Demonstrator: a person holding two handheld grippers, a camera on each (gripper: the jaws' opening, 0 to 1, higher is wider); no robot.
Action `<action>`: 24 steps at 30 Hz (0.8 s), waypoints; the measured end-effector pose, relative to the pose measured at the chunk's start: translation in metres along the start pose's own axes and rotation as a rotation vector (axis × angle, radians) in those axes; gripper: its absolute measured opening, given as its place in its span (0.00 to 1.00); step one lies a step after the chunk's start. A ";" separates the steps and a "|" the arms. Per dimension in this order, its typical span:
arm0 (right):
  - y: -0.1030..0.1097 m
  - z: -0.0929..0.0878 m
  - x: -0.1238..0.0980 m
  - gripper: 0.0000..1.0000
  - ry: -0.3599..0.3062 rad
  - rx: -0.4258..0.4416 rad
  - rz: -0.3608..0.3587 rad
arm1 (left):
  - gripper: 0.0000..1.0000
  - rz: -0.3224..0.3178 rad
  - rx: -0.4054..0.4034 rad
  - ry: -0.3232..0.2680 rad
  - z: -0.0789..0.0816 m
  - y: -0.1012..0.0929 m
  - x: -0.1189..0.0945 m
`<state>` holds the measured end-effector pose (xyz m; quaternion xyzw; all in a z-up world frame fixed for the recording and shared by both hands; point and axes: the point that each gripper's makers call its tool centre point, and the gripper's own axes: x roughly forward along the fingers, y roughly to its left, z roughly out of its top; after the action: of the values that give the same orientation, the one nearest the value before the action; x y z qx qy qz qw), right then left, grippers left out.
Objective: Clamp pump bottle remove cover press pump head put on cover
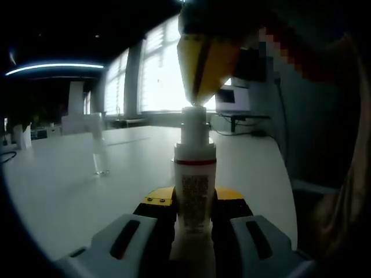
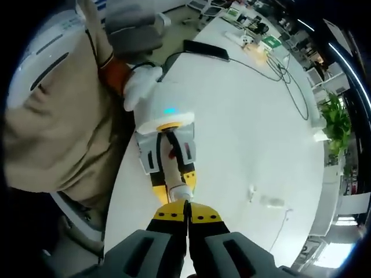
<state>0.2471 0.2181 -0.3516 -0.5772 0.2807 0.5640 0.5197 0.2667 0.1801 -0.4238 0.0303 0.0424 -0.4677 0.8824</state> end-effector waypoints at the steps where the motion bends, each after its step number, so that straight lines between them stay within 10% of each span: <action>1: -0.001 0.000 0.000 0.00 0.006 0.002 -0.001 | 0.14 0.000 -0.001 0.000 0.000 0.000 0.000; 24: -0.001 -0.001 0.000 0.00 -0.020 -0.021 -0.014 | 0.14 -0.010 -0.011 0.004 0.000 -0.001 0.001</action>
<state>0.2480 0.2172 -0.3515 -0.5790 0.2656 0.5690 0.5201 0.2666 0.1790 -0.4241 0.0262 0.0467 -0.4716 0.8802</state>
